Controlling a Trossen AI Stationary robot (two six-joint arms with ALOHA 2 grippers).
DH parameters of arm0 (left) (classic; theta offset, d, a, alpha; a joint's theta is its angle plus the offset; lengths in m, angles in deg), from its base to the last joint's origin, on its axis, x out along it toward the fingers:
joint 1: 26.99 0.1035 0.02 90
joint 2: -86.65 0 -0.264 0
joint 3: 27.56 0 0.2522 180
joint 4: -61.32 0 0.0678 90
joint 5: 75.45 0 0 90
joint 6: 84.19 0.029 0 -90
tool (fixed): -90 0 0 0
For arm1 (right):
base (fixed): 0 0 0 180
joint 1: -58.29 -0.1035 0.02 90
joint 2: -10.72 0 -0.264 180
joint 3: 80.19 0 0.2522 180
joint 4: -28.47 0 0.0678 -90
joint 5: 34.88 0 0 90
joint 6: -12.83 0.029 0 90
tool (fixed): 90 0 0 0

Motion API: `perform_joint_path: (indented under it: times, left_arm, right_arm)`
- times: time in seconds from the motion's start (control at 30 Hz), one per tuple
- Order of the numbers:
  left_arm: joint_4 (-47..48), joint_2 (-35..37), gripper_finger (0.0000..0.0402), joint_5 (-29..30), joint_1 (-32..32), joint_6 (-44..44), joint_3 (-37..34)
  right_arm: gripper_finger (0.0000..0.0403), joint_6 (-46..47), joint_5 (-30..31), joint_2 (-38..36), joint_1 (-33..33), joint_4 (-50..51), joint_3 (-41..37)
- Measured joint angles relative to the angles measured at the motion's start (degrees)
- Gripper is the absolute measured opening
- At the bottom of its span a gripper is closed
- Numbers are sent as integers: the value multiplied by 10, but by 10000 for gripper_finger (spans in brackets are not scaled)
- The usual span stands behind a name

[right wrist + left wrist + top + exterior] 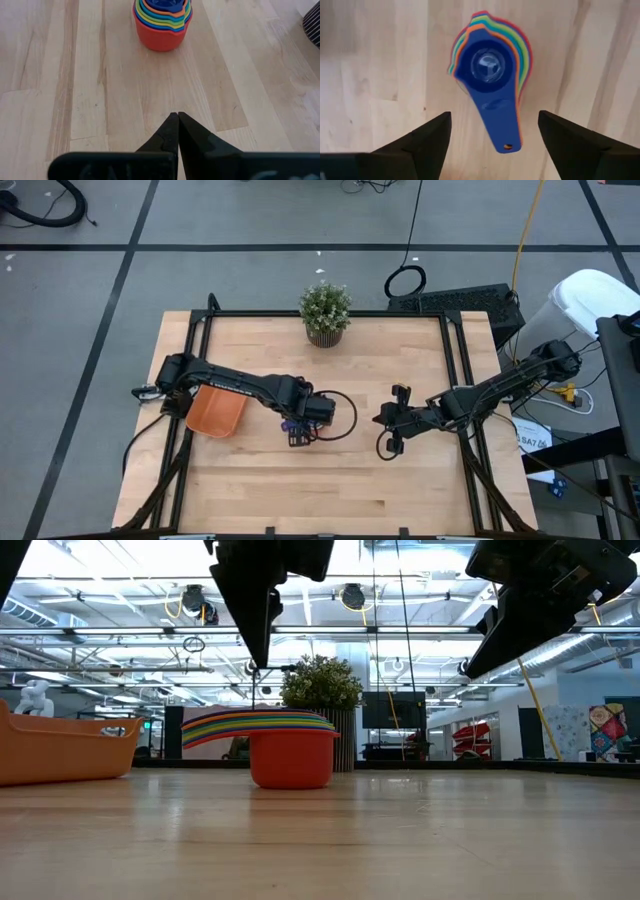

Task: Nest measuring cups in basket
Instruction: Put the stacked measuring cups into the orange bin

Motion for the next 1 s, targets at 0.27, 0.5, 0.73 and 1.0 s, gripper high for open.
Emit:
perform_joint_path:
  times: [0.27,0.5,0.73,1.0]
  left_arm:
    - [13,0,339,-8,6,-67,-38]
    - [-15,-1,366,-57,14,-77,-95]
    - [-66,-1,347,-72,18,-79,-120]
    - [-89,-1,306,-74,18,-78,-135]
  right_arm:
    - [0,0,0,0,0,0,0]
    - [0,0,-1,0,0,0,0]
    - [0,2,-1,0,0,0,0]
    - [0,4,-1,0,0,0,0]
